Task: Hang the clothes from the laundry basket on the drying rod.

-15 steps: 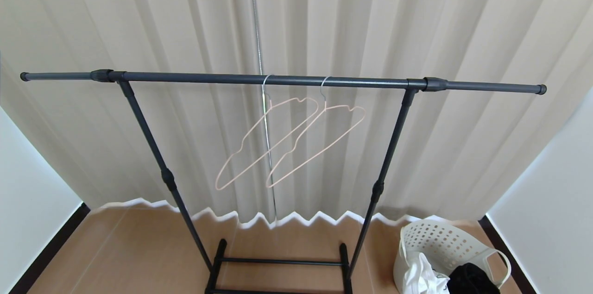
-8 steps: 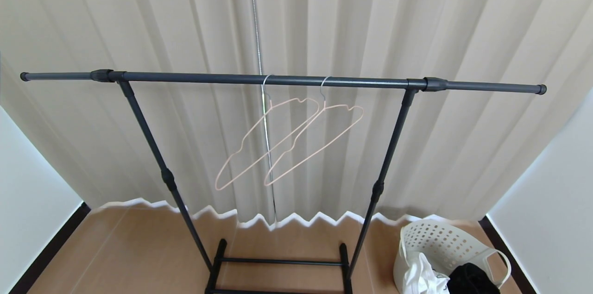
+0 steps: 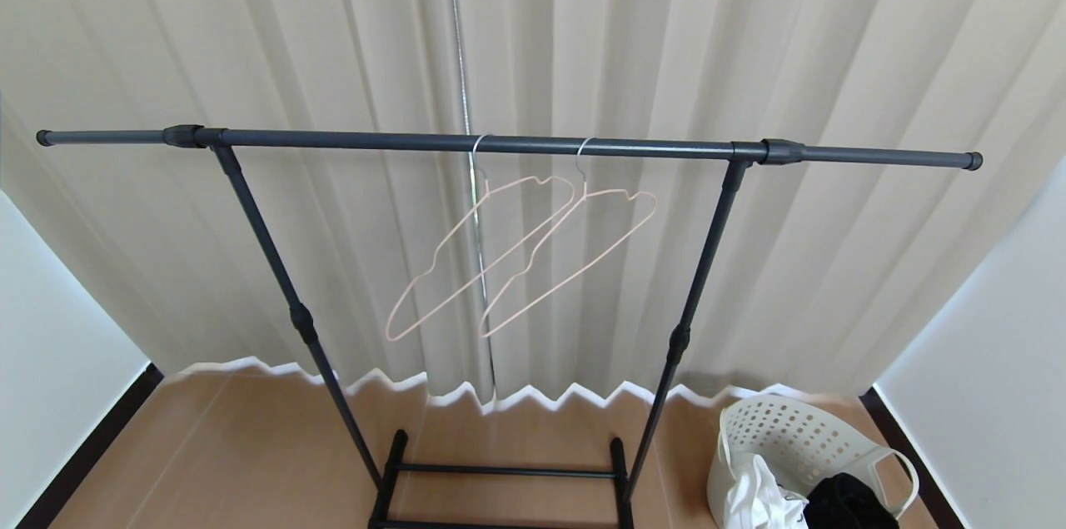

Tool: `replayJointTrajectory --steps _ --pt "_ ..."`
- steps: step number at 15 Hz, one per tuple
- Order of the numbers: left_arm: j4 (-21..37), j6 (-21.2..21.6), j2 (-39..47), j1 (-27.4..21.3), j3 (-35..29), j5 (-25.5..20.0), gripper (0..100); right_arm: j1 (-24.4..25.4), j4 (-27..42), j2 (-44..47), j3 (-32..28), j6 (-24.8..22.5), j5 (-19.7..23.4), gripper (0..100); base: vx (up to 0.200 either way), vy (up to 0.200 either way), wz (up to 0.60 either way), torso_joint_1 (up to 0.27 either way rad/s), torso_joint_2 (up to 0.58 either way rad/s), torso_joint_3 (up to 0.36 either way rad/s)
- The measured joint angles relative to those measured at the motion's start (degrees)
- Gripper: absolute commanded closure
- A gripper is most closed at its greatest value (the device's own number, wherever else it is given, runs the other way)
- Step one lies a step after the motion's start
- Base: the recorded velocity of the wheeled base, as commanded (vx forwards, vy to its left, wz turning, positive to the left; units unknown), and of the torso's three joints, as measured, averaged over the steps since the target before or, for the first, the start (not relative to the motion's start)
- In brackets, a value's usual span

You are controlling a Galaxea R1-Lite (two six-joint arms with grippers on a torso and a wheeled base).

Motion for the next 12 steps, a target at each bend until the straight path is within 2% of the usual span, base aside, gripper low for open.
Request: replayJointTrajectory --steps 7,12 --pt "0.0 -0.23 -0.02 0.0 0.0 -0.06 0 0.0 -0.02 0.0 -0.02 -0.05 0.0 0 0.0 0.0 0.0 0.0 0.0 0.0" --pt "0.02 -0.39 -0.02 0.0 0.0 0.0 0 0.0 0.0 0.0 -0.07 -0.05 -0.02 0 0.0 0.0 0.0 -0.135 0.32 0.162"
